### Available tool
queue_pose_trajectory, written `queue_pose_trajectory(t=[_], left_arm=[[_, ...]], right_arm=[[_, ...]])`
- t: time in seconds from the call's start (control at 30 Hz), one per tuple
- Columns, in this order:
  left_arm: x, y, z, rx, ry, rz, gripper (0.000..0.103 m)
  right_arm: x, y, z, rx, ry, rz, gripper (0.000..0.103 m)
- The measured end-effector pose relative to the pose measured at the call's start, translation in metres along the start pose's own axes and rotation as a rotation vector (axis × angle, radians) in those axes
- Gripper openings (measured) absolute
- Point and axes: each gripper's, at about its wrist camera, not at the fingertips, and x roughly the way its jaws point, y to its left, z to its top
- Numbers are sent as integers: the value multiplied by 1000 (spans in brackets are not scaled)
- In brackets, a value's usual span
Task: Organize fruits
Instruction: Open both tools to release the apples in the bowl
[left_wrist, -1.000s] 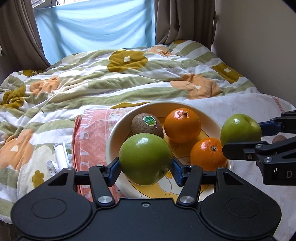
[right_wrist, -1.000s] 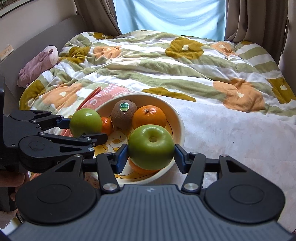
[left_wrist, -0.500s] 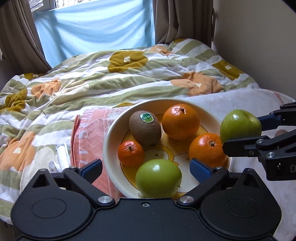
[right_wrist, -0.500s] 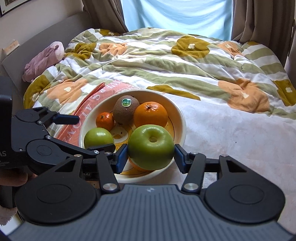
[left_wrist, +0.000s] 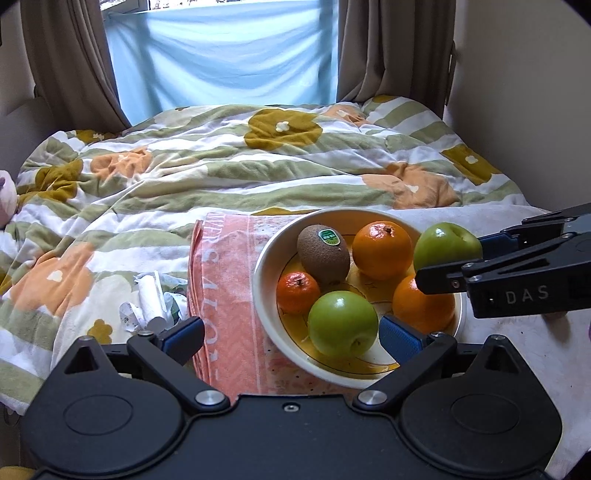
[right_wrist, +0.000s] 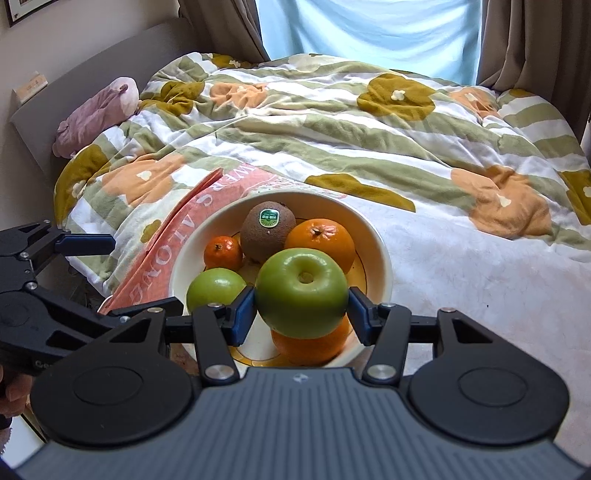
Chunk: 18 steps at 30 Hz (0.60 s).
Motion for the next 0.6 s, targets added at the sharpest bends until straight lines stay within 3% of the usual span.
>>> queue_pose_trajectory(t=[0.5, 0.57, 0.6], left_arm=[[3, 17, -10, -14, 19, 23, 102], [3, 15, -11, -7, 21, 22, 102], [3, 15, -11, -4, 22, 21, 102]], right_arm=[[40, 16, 10, 14, 3, 49, 71], [37, 17, 9, 19, -11, 60, 81], [36, 18, 9, 9, -14, 58, 101]])
